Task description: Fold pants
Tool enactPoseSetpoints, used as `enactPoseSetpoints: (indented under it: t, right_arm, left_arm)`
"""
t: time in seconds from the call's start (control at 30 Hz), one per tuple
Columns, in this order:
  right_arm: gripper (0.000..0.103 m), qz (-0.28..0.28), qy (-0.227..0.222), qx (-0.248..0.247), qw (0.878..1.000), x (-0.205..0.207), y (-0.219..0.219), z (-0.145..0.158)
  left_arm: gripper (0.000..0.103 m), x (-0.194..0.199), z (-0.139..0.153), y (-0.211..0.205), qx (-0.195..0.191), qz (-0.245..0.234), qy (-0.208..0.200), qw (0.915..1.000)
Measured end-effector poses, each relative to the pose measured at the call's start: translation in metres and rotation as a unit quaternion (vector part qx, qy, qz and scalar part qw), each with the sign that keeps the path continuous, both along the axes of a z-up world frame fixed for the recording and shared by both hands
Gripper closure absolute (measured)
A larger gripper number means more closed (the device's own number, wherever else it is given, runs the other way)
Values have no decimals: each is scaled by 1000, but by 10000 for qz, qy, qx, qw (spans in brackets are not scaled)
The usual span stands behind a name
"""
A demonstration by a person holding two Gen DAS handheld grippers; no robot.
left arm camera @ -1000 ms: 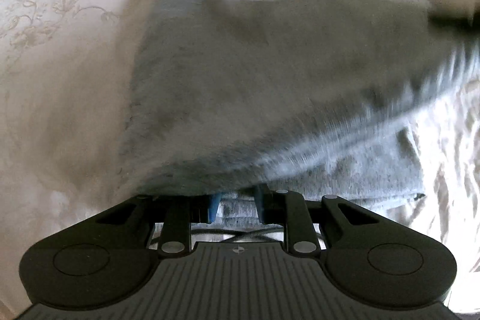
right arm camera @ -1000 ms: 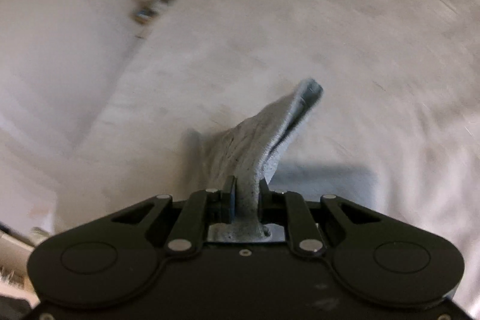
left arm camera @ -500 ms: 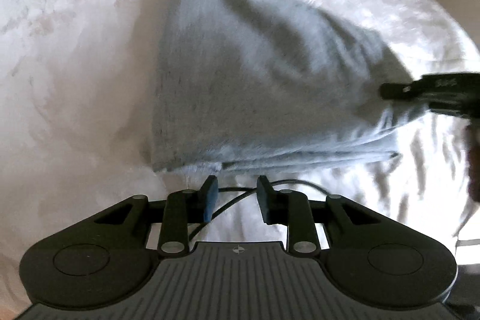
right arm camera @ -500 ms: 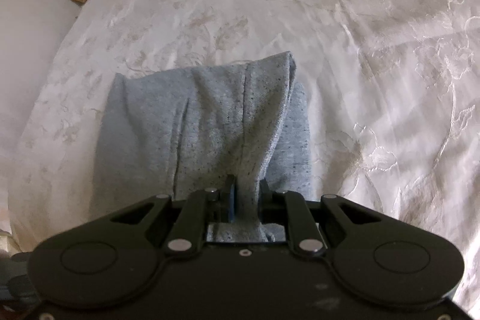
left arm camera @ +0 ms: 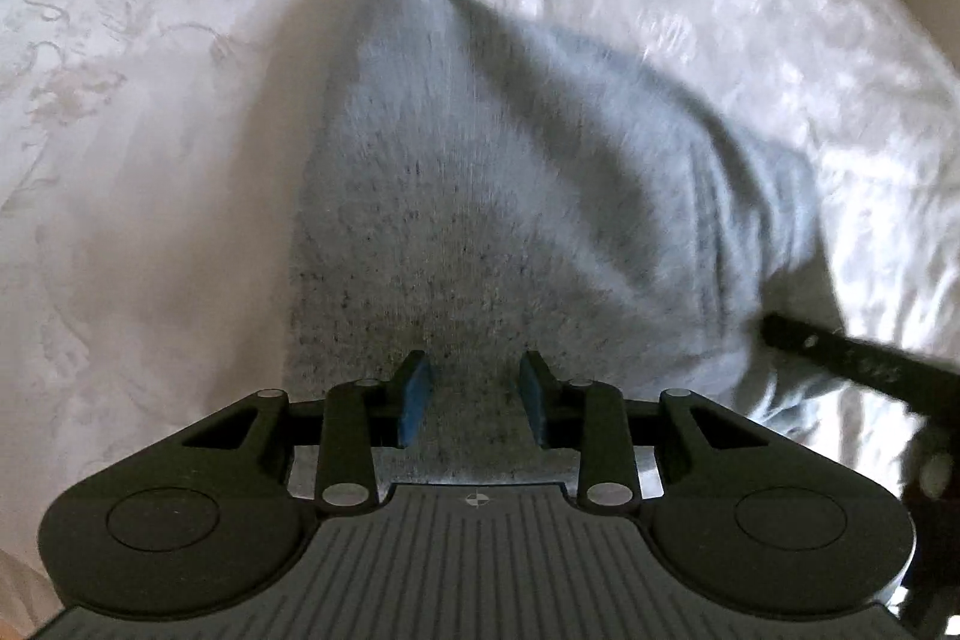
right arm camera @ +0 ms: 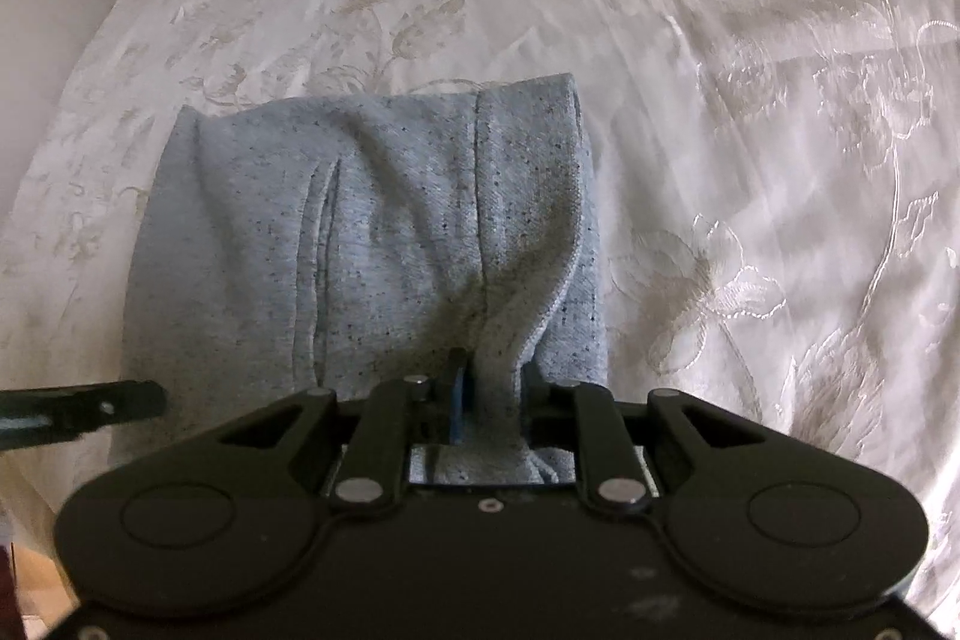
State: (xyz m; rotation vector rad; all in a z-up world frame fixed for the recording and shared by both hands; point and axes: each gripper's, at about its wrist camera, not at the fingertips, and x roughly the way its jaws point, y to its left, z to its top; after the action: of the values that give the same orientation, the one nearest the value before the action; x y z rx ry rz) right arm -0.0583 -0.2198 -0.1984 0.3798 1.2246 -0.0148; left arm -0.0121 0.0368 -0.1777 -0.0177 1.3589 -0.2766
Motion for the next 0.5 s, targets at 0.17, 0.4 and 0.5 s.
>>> enactPoseSetpoints:
  t: [0.17,0.4,0.5]
  right_arm:
    - [82,21,49,-29,10000,2,0,-4]
    - [81,23,76,-113,9999,9,4,-16]
    - [82,60,18,-166,9998,9,6,-18]
  left_arm:
    - [67,2,-16,-4,189,-114,140,9997]
    - [65,9,-23,-10,333,-268,192,9989]
    - [65,10,-25,-14,370,-321,199,9986]
